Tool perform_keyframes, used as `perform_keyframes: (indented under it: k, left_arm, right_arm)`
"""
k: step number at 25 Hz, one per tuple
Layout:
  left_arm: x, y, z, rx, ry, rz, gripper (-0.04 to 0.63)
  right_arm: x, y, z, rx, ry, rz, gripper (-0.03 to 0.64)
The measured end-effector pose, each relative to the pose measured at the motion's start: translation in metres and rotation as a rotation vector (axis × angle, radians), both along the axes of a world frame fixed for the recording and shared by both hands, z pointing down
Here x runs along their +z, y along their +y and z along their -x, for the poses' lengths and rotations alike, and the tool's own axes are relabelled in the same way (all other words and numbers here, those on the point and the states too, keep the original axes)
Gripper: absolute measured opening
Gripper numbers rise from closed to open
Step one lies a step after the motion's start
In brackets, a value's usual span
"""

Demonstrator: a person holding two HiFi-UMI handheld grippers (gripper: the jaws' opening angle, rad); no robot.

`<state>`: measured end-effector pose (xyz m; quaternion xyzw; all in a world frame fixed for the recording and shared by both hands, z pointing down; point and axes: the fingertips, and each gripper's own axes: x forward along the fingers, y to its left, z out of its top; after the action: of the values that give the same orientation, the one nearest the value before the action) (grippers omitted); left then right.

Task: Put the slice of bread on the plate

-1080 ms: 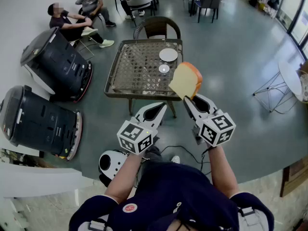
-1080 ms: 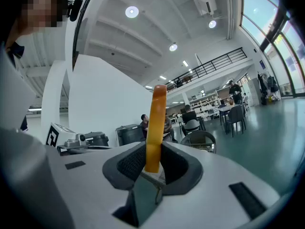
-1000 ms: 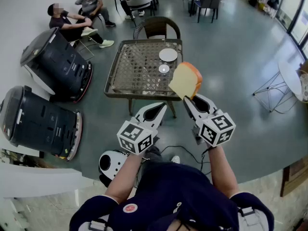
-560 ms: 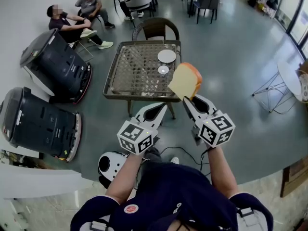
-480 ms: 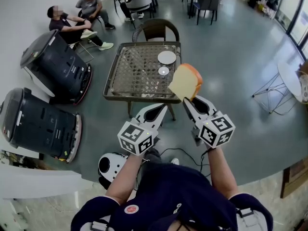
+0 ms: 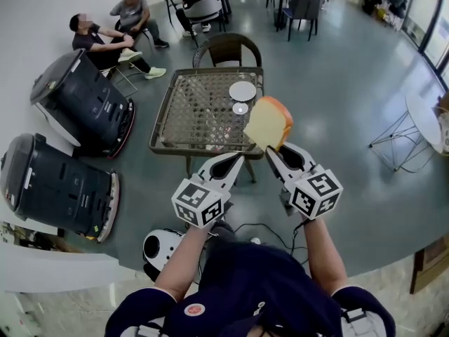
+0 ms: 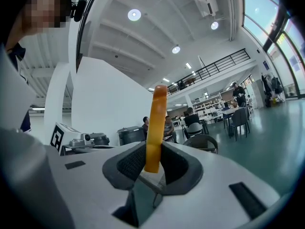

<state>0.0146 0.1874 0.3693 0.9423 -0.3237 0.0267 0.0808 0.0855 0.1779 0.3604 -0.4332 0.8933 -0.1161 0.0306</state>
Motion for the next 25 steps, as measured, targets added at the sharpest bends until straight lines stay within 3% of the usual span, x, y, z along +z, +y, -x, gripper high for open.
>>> perform_keyframes:
  k: [12, 25]
  left_arm:
    - [0.007, -0.044, -0.001, 0.002, -0.007, 0.007, 0.006]
    - [0.014, -0.160, 0.016, 0.057, 0.030, 0.039, 0.006]
  right_arm:
    - [0.004, -0.044, -0.005, 0.013, -0.022, 0.002, 0.092]
    - [0.019, -0.156, 0.015, 0.062, 0.003, 0.053, 0.094]
